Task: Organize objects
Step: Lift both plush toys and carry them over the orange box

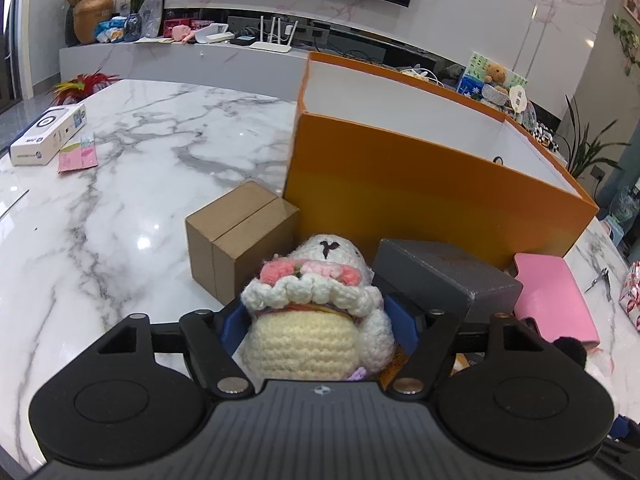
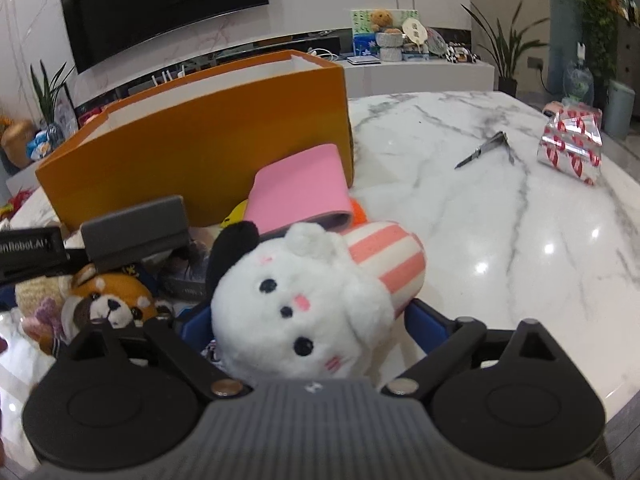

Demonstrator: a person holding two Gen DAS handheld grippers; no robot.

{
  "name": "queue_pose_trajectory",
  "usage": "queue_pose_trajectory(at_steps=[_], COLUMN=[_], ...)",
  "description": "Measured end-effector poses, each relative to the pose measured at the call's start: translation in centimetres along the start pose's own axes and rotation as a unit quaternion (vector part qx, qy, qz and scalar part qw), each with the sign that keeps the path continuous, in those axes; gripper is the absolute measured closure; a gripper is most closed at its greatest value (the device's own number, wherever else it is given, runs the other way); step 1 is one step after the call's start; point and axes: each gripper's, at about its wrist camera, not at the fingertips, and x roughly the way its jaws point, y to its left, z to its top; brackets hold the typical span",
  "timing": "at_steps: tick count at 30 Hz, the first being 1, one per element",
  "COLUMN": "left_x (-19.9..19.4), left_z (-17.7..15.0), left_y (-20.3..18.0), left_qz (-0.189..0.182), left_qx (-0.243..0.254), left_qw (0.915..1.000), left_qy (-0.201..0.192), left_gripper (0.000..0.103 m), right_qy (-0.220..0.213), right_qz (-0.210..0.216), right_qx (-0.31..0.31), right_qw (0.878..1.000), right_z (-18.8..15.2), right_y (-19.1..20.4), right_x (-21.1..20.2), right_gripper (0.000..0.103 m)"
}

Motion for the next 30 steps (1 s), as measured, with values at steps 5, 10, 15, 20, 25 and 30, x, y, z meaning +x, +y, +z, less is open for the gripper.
queue_pose_trajectory(at_steps=[5,10,15,20,25,30], left_x=[-0.7,-1.6,-2.6,-3.3,-4.3,-6.0], left_z=[0.1,0.3,0.3,0.3,0.3,0.5], left_y=[0.5,0.6,0.5,0.6,0.6,0.6], left_qz=[0.002,0.000,0.001,0.002,0.003,-0.003], left_qx=[-0.010,-0.013,-0.011,-0.018,-0.019,-0.016], left_qw=[0.9999,0.9998,0.9996,0.9994,0.9991,0.9984], left_qy=[-0.009,-0.018,-0.026,-0.030,-0.037,-0.054], left_gripper=[0.025,0.025,0.025,0.025,0.025,0.025], right_qy=[0.003,0.001,-0.001,-0.013,-0.029,-0.060], right_qz=[-0.006,-0.004,0.011,0.012,0.016,0.029], right_qx=[-0.012,-0.014,-0.007,-0.009,-0.008,-0.011], right_qw=[1.000,1.000,1.000,1.000,0.999,0.998], right_z=[0.0,-0.1,0.1,0.2,0.5,1.4], right_y=[0.0,-0.3,-0.7,-1.0,-0.8,-0.4], right_x=[-0.4,-1.1,-2.0,-3.4,-4.9,-6.9], right_gripper=[0.015,0.020,0.022,0.023,0.023,0.023])
